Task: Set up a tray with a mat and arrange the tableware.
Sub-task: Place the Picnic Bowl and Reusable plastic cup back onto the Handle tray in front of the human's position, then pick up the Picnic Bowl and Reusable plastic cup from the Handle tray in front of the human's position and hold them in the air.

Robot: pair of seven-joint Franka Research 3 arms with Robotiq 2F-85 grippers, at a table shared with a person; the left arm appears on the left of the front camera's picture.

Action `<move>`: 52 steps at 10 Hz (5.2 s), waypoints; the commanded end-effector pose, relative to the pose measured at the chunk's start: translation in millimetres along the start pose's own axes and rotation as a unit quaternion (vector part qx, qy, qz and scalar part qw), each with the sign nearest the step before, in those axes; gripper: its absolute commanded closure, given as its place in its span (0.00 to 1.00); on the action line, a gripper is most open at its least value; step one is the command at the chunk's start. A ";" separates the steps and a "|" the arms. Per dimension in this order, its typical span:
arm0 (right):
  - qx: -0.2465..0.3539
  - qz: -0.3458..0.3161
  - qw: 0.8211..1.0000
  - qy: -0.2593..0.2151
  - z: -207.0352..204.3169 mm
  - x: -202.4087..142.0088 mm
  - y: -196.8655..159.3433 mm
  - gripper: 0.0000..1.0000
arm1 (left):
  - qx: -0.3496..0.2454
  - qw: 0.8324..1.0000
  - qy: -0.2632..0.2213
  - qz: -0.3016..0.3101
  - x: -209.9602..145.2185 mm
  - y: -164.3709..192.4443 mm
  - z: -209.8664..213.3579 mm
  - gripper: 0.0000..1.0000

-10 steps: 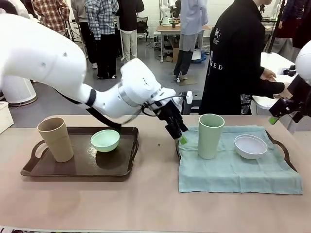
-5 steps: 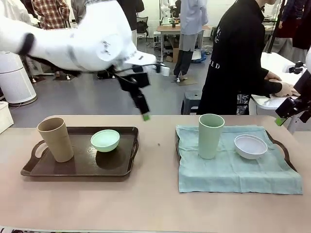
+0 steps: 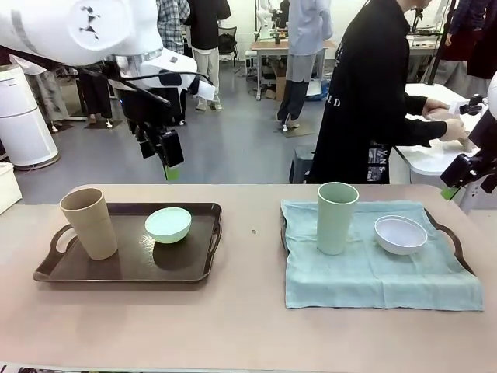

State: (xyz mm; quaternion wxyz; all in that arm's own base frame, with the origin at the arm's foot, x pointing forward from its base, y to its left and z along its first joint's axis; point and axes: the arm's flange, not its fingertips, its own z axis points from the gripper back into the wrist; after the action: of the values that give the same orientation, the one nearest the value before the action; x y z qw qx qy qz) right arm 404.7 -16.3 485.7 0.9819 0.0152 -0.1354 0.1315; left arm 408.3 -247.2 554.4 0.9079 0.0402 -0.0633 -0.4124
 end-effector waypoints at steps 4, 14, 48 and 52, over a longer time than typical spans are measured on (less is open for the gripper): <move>0.002 0.001 1.000 0.000 -1.0 0.0 -0.3 0.00 | -0.009 0.999 -0.012 -0.031 18.7 5.4 -15.4 0.00; 0.347 -0.137 0.926 0.058 70.5 -4.4 14.5 0.00 | -0.165 0.968 -0.085 0.169 -120.7 110.1 37.9 0.00; 0.690 -0.200 0.695 0.021 33.6 -55.2 -67.1 0.00 | -0.634 0.648 -0.235 0.350 -282.4 191.9 -59.4 0.00; 0.690 -0.200 0.695 0.021 33.6 -55.2 -67.1 0.00 | -0.634 0.648 -0.235 0.350 -282.4 191.9 -59.4 0.00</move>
State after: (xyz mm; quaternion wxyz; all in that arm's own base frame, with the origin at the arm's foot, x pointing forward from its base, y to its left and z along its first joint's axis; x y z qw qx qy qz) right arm 361.9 -98.1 501.3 0.7066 0.7074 0.0175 -0.0098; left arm 377.9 88.9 496.2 0.7414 -0.6709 -0.0093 0.0105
